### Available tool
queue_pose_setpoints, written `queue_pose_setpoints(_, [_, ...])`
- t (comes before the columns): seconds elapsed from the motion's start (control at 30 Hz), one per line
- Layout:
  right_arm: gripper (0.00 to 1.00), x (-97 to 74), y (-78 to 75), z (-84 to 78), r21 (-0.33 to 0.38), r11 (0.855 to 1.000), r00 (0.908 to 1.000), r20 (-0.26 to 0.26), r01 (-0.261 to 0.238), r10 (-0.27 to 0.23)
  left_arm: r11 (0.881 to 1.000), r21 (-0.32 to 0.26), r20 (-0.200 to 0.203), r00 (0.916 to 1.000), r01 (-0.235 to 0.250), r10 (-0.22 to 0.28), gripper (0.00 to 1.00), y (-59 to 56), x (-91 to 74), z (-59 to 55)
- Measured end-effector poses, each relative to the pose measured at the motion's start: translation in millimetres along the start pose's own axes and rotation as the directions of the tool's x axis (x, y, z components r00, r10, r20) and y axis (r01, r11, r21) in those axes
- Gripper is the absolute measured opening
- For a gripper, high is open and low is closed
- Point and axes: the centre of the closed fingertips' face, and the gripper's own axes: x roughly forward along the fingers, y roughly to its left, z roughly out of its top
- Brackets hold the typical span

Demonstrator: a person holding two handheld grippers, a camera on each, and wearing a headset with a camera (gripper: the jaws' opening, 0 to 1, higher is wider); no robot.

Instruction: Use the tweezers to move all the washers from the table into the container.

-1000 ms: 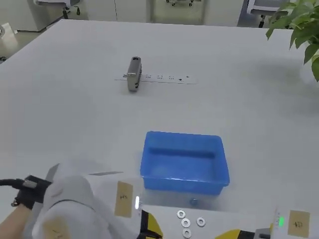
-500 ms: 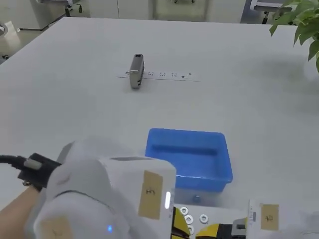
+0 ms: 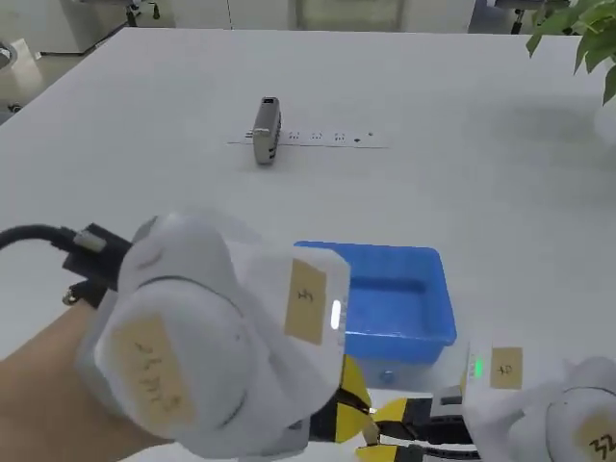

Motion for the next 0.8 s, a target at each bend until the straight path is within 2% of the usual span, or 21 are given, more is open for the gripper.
queue_pose_setpoints(0.4, [0.07,1.5,-5.0,-2.1,0.017,1.0,0.9999,0.011,0.006,-0.006,0.999,0.026,-0.017,0.9997,0.02,-0.019,0.0,4.9,6.6,5.5])
queue_pose_setpoints(0.53, [0.07,1.1,-5.8,-1.2,0.018,1.0,0.9998,0.02,0.006,-0.007,1.0,0.018,-0.016,0.9996,0.025,-0.025,0.0,5.8,7.0,6.2])
queue_pose_setpoints(0.57, [0.07,3.1,-5.9,-4.5,0.033,0.999,0.9999,0.01,0.001,-0.001,0.999,0.003,-0.025,0.9991,0.035,-0.035,0.0,5.1,8.5,3.0])
queue_pose_setpoints(0.7, [0.08,4.5,-6.5,-3.2,0.063,0.998,0.9997,0.024,-0.009,0.007,0.999,-0.013,-0.021,0.9992,0.034,-0.035,0.0,8.0,8.3,4.8])
queue_pose_setpoints(0.77, [0.08,4.5,-5.0,-2.9,0.065,0.998,0.9996,0.025,-0.019,0.017,0.995,-0.084,0.0,0.9982,0.061,-0.061,0.0,5.9,9.4,6.8])
queue_pose_setpoints(0.8, [0.08,4.3,-4.4,-2.9,0.067,0.998,0.9995,0.024,-0.022,0.021,0.988,-0.131,0.009,0.9969,0.079,-0.079,0.0,4.9,10.3,6.5])
